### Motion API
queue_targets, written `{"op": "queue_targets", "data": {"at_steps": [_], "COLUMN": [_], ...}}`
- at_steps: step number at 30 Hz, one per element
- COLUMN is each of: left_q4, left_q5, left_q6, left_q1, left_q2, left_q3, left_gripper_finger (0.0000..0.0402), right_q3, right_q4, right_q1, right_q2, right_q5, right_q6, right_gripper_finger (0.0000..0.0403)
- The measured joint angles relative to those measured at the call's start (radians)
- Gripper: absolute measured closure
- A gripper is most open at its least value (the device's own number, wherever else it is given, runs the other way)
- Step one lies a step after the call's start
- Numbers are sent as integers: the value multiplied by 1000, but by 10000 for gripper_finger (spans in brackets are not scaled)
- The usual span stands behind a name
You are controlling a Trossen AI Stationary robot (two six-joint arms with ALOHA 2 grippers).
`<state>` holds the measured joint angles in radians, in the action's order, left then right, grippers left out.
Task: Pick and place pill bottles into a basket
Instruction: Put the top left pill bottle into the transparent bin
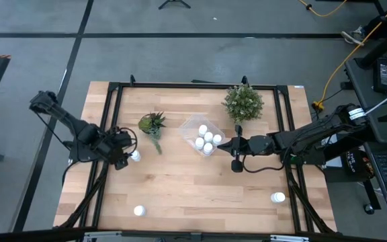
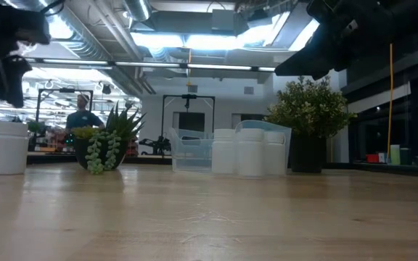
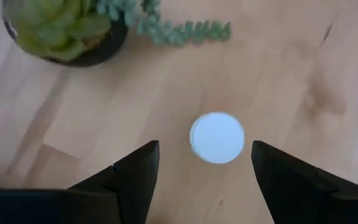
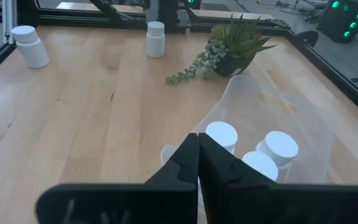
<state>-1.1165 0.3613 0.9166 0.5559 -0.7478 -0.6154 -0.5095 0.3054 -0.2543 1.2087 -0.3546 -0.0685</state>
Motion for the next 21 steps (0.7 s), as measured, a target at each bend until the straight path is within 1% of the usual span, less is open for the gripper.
{"op": "queue_targets", "data": {"at_steps": [3, 6, 13, 21], "left_q4": [80, 113, 119, 119], "left_q5": [14, 20, 43, 12], "left_q6": [-5, -18, 28, 94], "left_q1": [48, 75, 86, 85], "left_q2": [-5, -16, -32, -73], "left_q3": [51, 85, 94, 98], "left_gripper_finger": [156, 161, 164, 164], "right_q3": [0, 0, 0, 0], "right_q4": [0, 2, 13, 13], "right_q1": [0, 0, 0, 0], "right_q2": [0, 0, 0, 0], "right_q5": [0, 0, 0, 0], "right_q6": [2, 2, 0, 0], "right_gripper_finger": [399, 399, 399, 399]}}
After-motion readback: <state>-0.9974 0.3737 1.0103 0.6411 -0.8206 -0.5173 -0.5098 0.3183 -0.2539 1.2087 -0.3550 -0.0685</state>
